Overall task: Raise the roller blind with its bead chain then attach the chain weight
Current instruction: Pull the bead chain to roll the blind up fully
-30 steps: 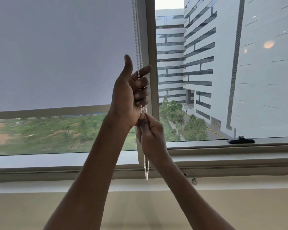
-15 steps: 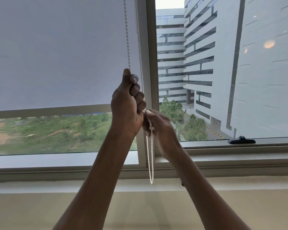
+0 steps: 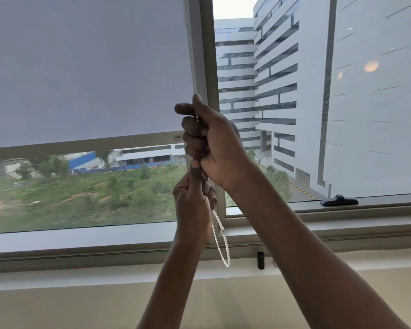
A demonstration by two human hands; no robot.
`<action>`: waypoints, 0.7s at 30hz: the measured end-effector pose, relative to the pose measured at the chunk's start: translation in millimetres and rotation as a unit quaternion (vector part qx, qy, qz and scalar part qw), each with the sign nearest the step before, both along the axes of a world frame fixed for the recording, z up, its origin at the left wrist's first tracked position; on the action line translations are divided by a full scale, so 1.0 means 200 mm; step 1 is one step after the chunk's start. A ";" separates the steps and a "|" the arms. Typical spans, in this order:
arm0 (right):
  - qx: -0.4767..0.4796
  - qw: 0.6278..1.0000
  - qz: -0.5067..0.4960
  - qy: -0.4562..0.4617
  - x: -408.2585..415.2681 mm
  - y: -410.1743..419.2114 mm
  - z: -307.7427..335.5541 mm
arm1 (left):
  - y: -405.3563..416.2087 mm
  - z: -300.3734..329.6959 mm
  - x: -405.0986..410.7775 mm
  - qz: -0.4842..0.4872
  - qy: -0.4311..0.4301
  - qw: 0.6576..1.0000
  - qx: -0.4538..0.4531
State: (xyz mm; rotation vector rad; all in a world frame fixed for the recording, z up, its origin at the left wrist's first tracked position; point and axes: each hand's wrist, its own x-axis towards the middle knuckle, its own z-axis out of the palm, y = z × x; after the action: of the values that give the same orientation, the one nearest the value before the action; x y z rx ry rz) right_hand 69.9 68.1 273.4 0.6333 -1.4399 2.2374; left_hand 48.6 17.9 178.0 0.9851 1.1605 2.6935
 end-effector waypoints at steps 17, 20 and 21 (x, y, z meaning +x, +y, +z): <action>0.095 0.947 -0.280 0.125 -0.09 0.01 -0.25 | -0.10 0.13 -0.22 -0.070 0.128 0.964 -0.223; 0.113 0.949 -0.280 0.087 -0.11 -0.01 -0.44 | -0.14 0.28 -0.22 -0.166 0.054 0.975 -0.136; 0.111 0.954 -0.269 0.076 -0.11 -0.02 -0.49 | -0.15 0.33 -0.21 -0.176 0.051 0.975 -0.128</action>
State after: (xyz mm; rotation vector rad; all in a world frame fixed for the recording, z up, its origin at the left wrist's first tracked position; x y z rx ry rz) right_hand 47.9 63.6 175.8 0.4040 -1.5686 1.5904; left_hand 6.9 -11.2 243.7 1.1678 1.1813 2.1831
